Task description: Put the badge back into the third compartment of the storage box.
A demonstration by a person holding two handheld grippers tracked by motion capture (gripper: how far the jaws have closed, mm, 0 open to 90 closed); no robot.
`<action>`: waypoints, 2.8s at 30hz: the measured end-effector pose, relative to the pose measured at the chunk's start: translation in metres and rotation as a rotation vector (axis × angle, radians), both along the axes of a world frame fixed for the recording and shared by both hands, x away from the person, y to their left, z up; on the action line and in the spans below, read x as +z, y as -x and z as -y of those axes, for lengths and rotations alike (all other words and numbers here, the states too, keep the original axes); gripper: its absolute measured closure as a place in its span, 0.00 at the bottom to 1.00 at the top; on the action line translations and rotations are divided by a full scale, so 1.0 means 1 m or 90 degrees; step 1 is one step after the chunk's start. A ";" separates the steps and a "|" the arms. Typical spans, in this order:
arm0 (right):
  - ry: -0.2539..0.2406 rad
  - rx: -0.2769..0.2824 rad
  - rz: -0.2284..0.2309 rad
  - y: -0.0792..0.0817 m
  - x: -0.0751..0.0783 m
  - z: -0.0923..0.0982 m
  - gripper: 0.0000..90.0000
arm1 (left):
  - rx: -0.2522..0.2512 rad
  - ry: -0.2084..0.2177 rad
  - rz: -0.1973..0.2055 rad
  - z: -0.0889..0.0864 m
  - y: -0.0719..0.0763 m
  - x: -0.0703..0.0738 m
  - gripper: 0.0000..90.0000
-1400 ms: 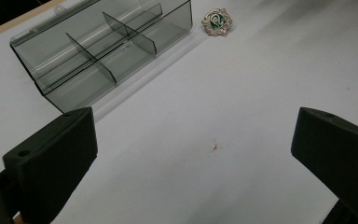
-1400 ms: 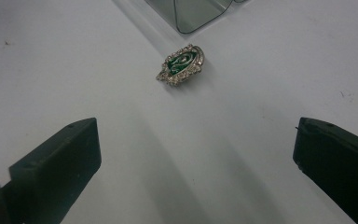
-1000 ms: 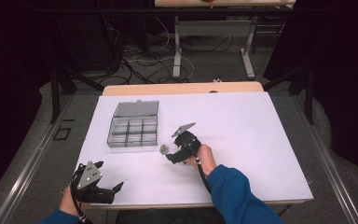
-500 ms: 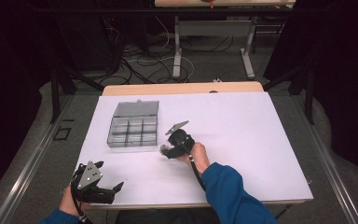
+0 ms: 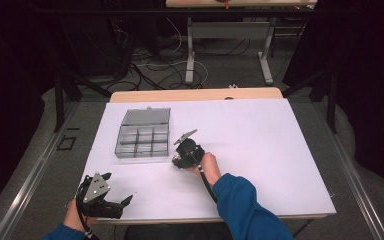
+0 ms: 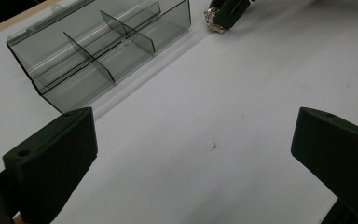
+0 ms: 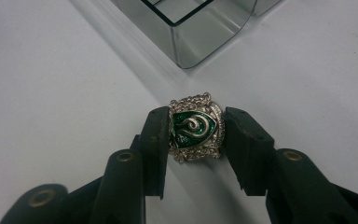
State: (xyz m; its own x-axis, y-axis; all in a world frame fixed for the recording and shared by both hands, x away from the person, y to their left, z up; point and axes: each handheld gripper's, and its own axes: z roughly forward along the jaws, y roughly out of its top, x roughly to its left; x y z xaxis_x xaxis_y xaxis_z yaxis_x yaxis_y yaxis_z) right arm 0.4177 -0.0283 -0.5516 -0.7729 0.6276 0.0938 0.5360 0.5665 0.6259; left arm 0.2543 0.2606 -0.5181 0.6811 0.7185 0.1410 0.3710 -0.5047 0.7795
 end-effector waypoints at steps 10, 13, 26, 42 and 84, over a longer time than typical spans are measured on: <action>-0.003 -0.003 -0.002 0.000 0.000 0.001 0.69 | 0.002 -0.001 0.002 0.001 0.000 0.000 0.00; -0.006 -0.002 -0.002 0.000 0.000 0.001 0.70 | 0.002 -0.001 0.003 0.001 0.000 0.000 0.00; -0.023 0.000 -0.001 0.003 0.007 0.008 0.84 | 0.000 -0.004 0.005 0.001 0.000 0.000 0.00; -0.079 0.047 -0.014 0.010 0.014 0.011 0.97 | 0.001 -0.004 0.003 0.001 0.000 0.000 0.00; -0.039 0.032 0.140 0.035 0.052 0.024 0.98 | 0.002 -0.002 0.007 0.001 0.000 0.000 0.00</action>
State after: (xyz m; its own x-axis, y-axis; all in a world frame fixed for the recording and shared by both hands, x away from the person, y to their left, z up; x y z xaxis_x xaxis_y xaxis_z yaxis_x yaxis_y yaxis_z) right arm 0.3826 -0.0518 -0.4997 -0.8093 0.5857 -0.0437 0.3548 0.5469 0.7583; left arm 0.2544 0.2593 -0.5179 0.6772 0.7202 0.1506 0.3646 -0.5063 0.7815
